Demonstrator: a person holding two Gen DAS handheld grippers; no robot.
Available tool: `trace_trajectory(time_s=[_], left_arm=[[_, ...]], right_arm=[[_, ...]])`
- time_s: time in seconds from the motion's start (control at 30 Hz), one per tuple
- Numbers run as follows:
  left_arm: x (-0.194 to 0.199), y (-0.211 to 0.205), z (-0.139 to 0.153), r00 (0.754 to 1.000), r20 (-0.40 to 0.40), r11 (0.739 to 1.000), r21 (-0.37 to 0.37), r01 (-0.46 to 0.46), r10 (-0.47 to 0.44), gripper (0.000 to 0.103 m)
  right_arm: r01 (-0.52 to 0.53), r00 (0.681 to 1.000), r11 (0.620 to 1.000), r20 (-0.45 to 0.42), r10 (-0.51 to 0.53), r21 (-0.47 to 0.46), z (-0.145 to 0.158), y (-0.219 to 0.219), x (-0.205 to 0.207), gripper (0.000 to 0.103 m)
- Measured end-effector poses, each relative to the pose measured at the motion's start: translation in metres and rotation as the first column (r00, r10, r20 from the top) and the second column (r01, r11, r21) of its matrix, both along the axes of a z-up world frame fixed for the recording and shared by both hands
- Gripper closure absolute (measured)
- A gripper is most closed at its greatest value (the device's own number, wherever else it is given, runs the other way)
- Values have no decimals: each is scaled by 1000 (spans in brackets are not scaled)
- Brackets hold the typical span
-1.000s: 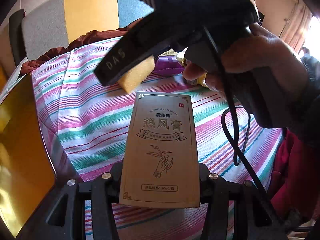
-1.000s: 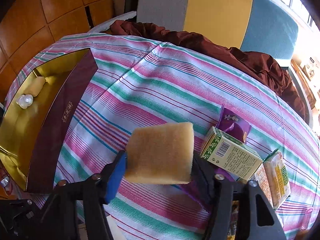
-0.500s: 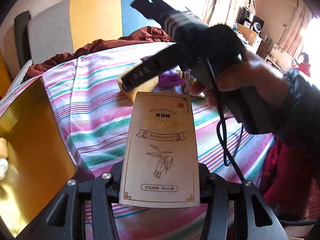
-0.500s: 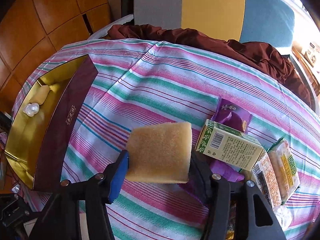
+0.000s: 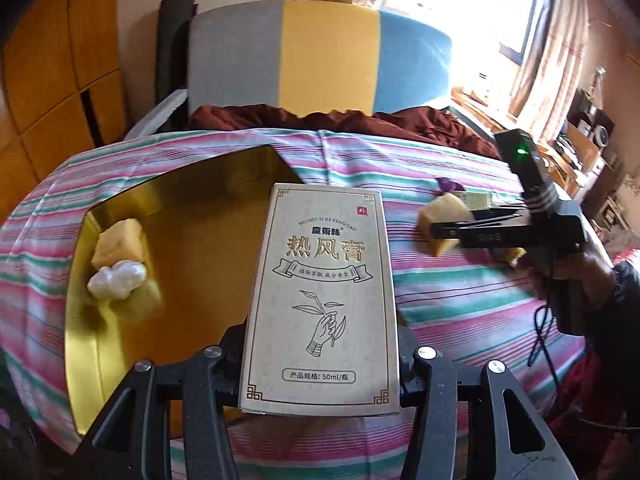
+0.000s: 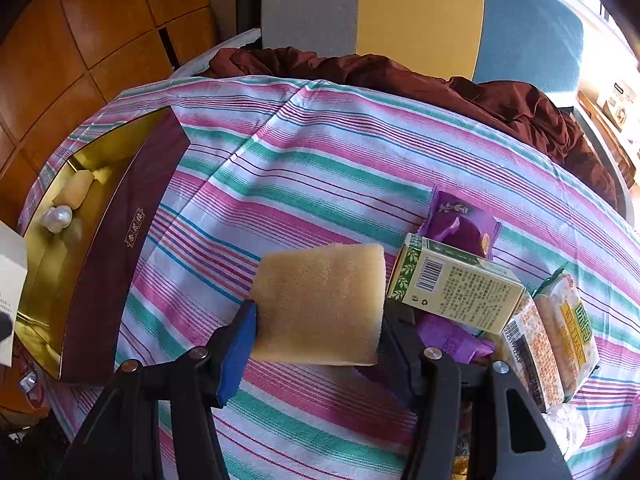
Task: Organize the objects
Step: 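Lower the white box into the tray beside the bundle and open the left gripper, then carry the yellow sponge into the tray and open the right gripper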
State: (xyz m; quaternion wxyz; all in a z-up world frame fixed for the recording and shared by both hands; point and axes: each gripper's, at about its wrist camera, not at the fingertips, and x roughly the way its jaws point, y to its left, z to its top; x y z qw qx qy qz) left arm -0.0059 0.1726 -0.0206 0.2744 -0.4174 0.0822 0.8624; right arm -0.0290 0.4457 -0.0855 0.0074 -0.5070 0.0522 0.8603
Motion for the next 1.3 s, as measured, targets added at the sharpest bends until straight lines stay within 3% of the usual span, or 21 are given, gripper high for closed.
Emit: trace_trajectory(time_s=[0.13, 0.27, 0.37, 0.6, 0.77, 0.93, 1.13, 1.3], left_arm=[[-17, -42, -11, 990, 16, 988, -63, -138, 139, 51], [-38, -81, -29, 956, 63, 955, -99, -279, 286, 51], [-49, -98, -37, 938, 59, 935, -125, -331, 340, 51], [-56, -108, -51, 921, 55, 911, -178, -372, 386, 51], [-52, -112, -50, 915, 41, 903, -184, -389, 402, 38], [-43, -112, -41, 917, -10, 902, -174, -394, 398, 38], [-39, -123, -26, 898, -56, 887, -136, -441, 437, 38], [-34, -130, -14, 893, -75, 889, -94, -449, 443, 32]], right_arm=[[3, 1000, 1000, 1, -3, 10, -1, -2, 0, 45], [2, 1000, 1000, 0, -2, 18, -1, -3, 0, 45], [2, 1000, 1000, 1, -2, 19, -1, -3, 0, 45], [1, 1000, 1000, 0, -1, 21, -1, -3, 0, 45], [-1, 1000, 1000, -8, 1, 30, 0, -5, 0, 45], [2, 1000, 1000, -29, -2, 21, 5, -5, 2, 45], [7, 997, 1000, -78, -8, -18, 22, -7, 8, 45], [-15, 992, 997, -129, 6, -74, 44, -29, 14, 45]])
